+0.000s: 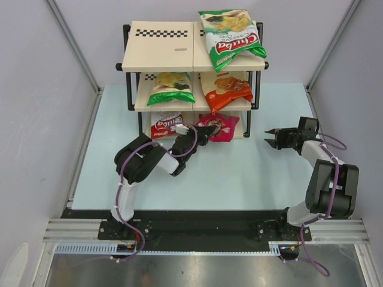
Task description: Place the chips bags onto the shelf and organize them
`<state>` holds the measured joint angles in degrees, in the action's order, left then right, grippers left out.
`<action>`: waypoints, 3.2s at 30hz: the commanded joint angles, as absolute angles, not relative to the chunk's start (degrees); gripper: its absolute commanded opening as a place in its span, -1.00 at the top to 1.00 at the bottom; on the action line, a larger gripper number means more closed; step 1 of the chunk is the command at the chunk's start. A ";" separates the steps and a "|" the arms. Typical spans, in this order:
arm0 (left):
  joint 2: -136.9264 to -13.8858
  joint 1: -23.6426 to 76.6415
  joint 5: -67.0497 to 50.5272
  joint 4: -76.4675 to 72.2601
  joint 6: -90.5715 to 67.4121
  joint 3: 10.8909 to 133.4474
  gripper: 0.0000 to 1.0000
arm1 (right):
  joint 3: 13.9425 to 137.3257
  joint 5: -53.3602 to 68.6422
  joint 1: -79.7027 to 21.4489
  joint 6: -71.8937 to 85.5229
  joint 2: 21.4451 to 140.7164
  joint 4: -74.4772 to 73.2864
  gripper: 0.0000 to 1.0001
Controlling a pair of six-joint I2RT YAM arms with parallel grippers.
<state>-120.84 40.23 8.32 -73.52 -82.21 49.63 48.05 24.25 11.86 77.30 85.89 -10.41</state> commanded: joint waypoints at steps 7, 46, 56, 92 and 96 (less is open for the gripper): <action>-119.79 41.31 15.91 -61.36 -83.67 53.69 0.99 | 50.01 23.99 11.78 76.73 84.37 -9.76 0.20; -115.49 39.11 7.38 -33.75 -84.02 63.81 0.03 | 49.92 23.56 10.99 77.52 83.94 -10.02 0.18; -120.84 39.29 5.89 -33.58 -89.20 68.72 0.99 | 49.92 23.38 10.81 77.08 84.20 -10.46 0.17; -99.24 38.85 -12.97 -13.82 -82.19 60.91 -0.32 | 50.01 20.75 12.56 74.45 83.50 -11.24 0.11; -89.33 37.10 -13.54 1.35 -75.34 60.38 -0.33 | 50.01 19.95 14.49 72.95 84.72 -12.66 0.10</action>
<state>-99.98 39.09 -9.43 -13.63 -83.44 60.66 48.05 21.89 12.47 75.50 85.06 -11.79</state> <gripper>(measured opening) 0.659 0.449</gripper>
